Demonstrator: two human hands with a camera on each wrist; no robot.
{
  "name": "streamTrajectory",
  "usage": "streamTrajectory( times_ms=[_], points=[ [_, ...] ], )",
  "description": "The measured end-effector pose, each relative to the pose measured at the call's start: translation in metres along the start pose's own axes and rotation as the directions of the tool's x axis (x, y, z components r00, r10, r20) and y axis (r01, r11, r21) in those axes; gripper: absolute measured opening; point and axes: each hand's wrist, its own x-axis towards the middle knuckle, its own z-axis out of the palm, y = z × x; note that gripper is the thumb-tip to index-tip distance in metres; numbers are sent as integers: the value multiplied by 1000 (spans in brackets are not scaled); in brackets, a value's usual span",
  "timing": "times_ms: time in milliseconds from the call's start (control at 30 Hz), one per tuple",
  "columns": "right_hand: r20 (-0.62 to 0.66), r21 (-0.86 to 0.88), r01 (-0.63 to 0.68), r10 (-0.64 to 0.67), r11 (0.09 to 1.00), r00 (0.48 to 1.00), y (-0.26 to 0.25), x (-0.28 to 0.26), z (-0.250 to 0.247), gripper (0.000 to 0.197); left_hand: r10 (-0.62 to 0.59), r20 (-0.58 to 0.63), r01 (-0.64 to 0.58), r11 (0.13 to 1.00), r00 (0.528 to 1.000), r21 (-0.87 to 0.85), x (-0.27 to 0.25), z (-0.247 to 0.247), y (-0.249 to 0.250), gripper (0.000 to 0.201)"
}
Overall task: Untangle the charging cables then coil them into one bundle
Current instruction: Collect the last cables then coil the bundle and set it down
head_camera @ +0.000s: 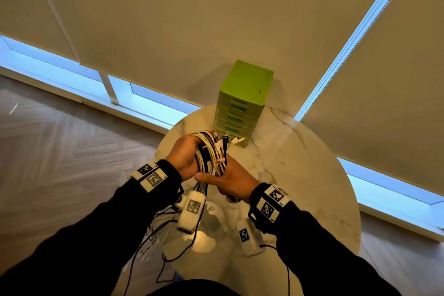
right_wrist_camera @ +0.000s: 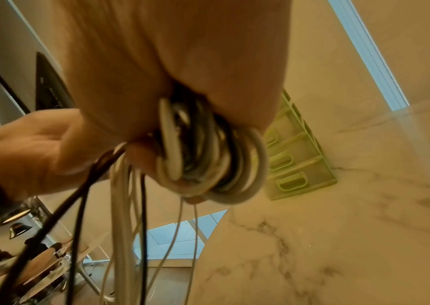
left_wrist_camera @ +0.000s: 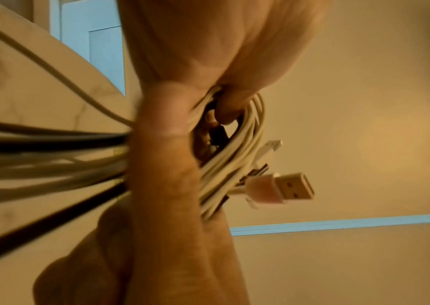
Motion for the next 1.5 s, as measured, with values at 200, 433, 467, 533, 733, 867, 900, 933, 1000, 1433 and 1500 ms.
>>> streamTrajectory(
  times_ms=[200,433,467,533,733,867,900,933,1000,1433,1500],
  points=[
    [-124,-182,-91,69,979,990,4,4,1,45,-81,-47,76,992,996,-104,2,9,0,27],
    [-44,153,-49,56,987,997,-11,-3,1,16,-49,29,49,999,998,-9,3,13,6,37],
    [-41,193,-47,56,980,998,-14,-4,-1,18,-46,44,46,999,998,-2,5,12,8,37],
    [-66,288,-27,48,957,997,-16,-6,-1,25,-37,86,36,999,996,8,5,15,12,36],
    [-70,495,-37,82,868,994,-14,-10,-1,16,38,183,-72,980,982,186,6,14,24,38],
    [-166,573,-50,175,818,970,-9,-6,-7,32,16,259,-84,964,966,251,3,-21,17,57],
    [-192,590,-41,190,806,963,-9,-4,-8,34,-5,290,-107,923,957,370,-1,-28,10,62],
    [-217,610,-31,204,792,955,-9,-4,-9,35,-46,336,-137,854,941,501,-4,-32,0,66],
    [-228,664,-23,232,747,946,-14,-2,-12,35,-166,441,-220,683,882,697,-13,-35,-22,68],
    [-153,738,15,145,675,977,-49,-6,-48,25,-195,377,-274,408,906,871,-20,-38,-41,23],
    [-141,600,-36,150,799,979,-53,-10,-58,22,-226,375,-309,278,899,909,-18,-47,-36,24]
  ],
)
